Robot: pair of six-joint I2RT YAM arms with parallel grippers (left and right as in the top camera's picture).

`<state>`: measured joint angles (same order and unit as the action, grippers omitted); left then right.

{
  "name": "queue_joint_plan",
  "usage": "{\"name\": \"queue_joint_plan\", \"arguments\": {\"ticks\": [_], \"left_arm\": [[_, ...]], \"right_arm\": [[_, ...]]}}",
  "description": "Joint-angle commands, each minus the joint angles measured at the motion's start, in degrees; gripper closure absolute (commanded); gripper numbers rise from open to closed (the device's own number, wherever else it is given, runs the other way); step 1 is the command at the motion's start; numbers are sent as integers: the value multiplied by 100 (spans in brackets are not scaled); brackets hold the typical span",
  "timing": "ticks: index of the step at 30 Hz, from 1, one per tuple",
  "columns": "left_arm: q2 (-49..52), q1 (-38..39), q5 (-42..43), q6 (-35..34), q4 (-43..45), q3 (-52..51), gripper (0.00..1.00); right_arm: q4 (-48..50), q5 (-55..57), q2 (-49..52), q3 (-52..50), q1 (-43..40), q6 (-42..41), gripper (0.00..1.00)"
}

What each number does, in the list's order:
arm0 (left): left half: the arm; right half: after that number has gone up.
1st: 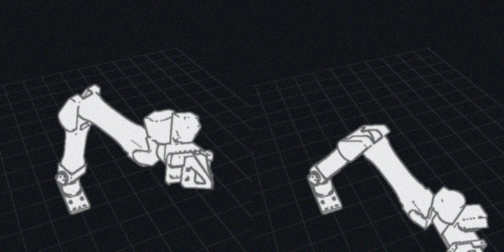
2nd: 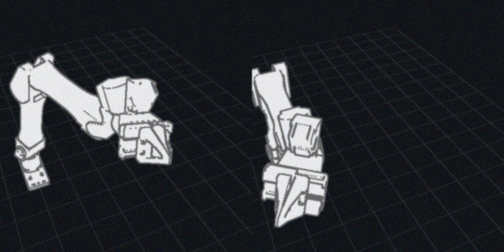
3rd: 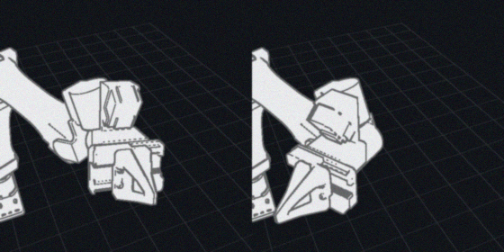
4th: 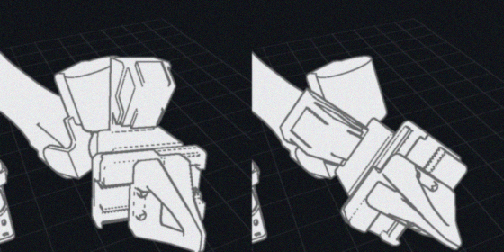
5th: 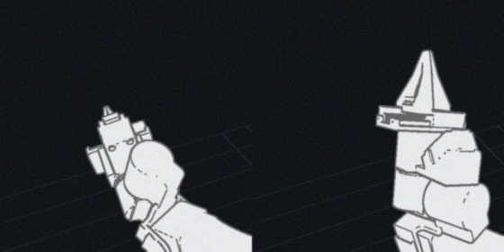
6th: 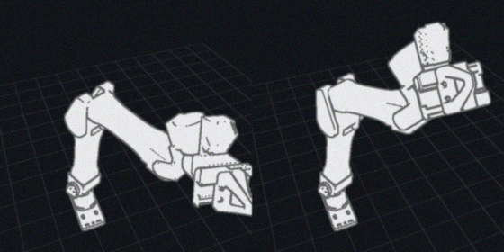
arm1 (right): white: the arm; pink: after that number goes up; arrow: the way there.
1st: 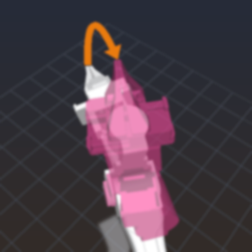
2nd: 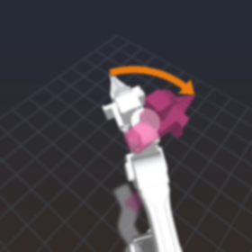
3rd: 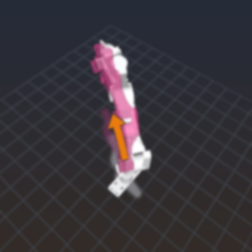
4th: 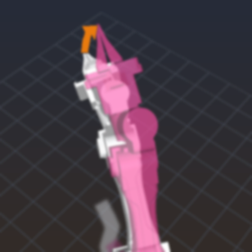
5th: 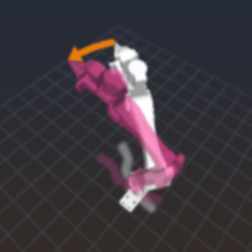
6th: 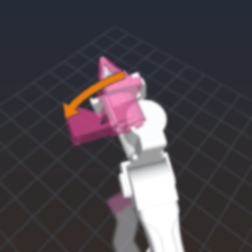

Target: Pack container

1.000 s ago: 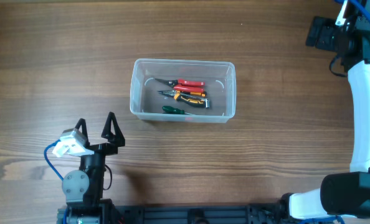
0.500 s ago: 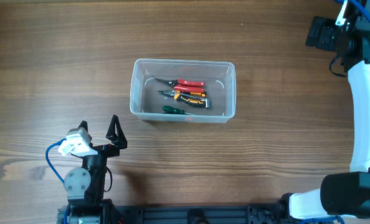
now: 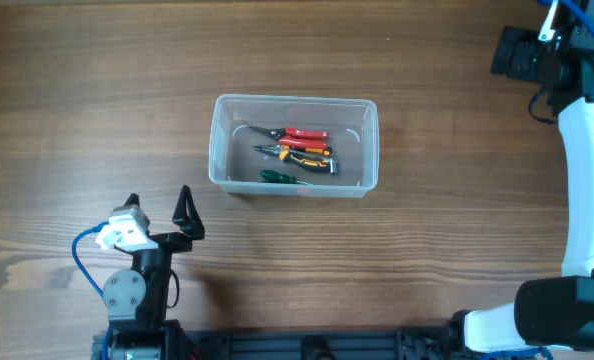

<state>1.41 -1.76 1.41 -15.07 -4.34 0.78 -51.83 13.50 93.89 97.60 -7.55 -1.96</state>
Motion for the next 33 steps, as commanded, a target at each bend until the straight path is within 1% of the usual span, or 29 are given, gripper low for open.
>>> {"name": "queue_joint_plan", "arguments": {"ticks": [1,8,12,17,25,30,32,33], "left_arm": [[-87,37,50,138,-2,-42,0],[-87,37,50,138,-2,-42,0],[-87,37,50,138,-2,-42,0],[-87,37,50,138,-2,-42,0],[-85,37,50,138,-2,-42,0],[-87,37,50,138,-2,-42,0],[-87,37,50,138,-2,-42,0],[-87,37,50,138,-2,-42,0]], "right_arm": [[17,-24,39,-11,7,-107,0],[37,-26,96,-101,13,-109,0],[31,-24,-269,-125,81,-109,0],[31,-24,-1530,-131,332,-107,0],[28,-24,-3832,-304,1440,-107,0],[70,-24,-5112,-1051,1541,-116,0],[417,-22,-5617,-1696,1541,-103,0],[758,-24,-5882,-2144,1541,-101,0]]}}
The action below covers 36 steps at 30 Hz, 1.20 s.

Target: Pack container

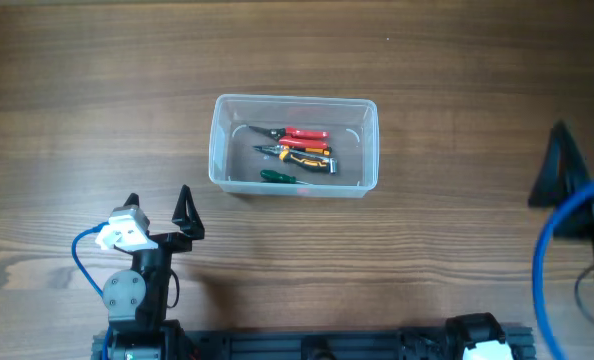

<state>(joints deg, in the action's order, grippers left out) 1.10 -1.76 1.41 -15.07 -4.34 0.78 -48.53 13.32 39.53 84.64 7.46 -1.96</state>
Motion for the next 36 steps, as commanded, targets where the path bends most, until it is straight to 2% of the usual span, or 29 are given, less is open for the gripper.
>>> {"name": "queue_joint_plan", "arguments": {"ticks": [1,4,8,13,19,26,31,36], "left_arm": [[-57,37,50,138,-2,-42,0],[-57,37,50,138,-2,-42,0],[-55,37,50,138,-2,-42,0],[-57,37,50,138,-2,-42,0],[-57,37,50,138,-2,-42,0],[-57,37,50,140,-2,-42,0],[-57,37,50,138,-2,-42,0],[-57,37,50,138,-2,-42,0]], "right_arm": [[693,-22,-645,-1187,39,-98,0],[1910,-579,-1314,-2671,33,125,0],[3563,-931,-2028,-4520,0,0,0],[4277,-935,-2804,-6046,-326,-911,0],[4673,-999,-3545,-7171,-422,-1016,0],[4870,-1276,-3939,-7834,-424,-994,0],[4883,-1386,-3939,-7947,-424,-474,0],[5069,-2055,-3939,-8251,-424,203,0]]}}
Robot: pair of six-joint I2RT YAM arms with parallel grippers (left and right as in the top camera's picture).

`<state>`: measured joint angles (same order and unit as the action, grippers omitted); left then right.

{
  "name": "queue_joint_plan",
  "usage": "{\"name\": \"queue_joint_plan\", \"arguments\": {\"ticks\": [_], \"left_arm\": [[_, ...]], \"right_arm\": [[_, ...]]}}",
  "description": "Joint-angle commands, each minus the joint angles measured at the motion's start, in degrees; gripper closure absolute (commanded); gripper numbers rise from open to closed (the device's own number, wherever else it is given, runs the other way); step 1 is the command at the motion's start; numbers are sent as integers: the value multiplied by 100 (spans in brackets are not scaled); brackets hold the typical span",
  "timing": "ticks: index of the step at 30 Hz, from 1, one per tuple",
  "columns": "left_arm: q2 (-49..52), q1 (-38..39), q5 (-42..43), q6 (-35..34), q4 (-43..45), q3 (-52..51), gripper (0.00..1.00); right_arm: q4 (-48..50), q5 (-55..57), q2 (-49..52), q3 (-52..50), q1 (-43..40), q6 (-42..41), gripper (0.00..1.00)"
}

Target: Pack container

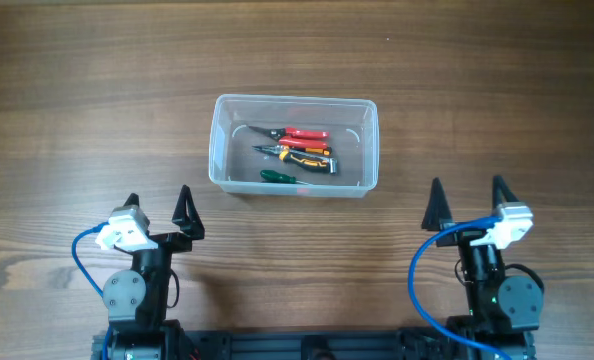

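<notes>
A clear plastic container (221,150) stands at the table's middle. Inside lie red-handled pliers (299,133), orange-and-black pliers (299,155) and a green-handled tool (280,177). My left gripper (159,207) rests near the front edge, left of the container, open with nothing between its fingers. My right gripper (468,200) rests near the front edge at the right, also open and empty. Both are well apart from the container.
The wooden table (97,90) carries nothing else in view. Blue cables (418,280) loop beside each arm's base at the front edge.
The right arm has come down from a raised pose at the right edge to its resting place at the front right, gripper open. The left arm and the container's contents are unchanged.
First the right arm reached up to the far right corner of the table. Then it was close under the camera at the right edge. Now it sits at the front right. All the while the left arm stayed still and the tools lay in the container.
</notes>
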<state>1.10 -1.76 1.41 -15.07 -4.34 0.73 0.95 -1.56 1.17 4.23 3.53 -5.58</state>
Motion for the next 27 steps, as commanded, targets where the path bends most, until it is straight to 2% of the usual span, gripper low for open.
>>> {"name": "queue_joint_plan", "arguments": {"ticks": [1,11,27], "left_arm": [[-57,37,50,138,-2,-37,0],[-55,37,50,138,-2,-37,0],[-52,37,50,138,-2,-37,0]], "right_arm": [[142,-579,-103,-269,-31,605,0],[48,-31,-103,-393,-28,778,0],[-74,-37,-103,-393,-28,772,0]]}}
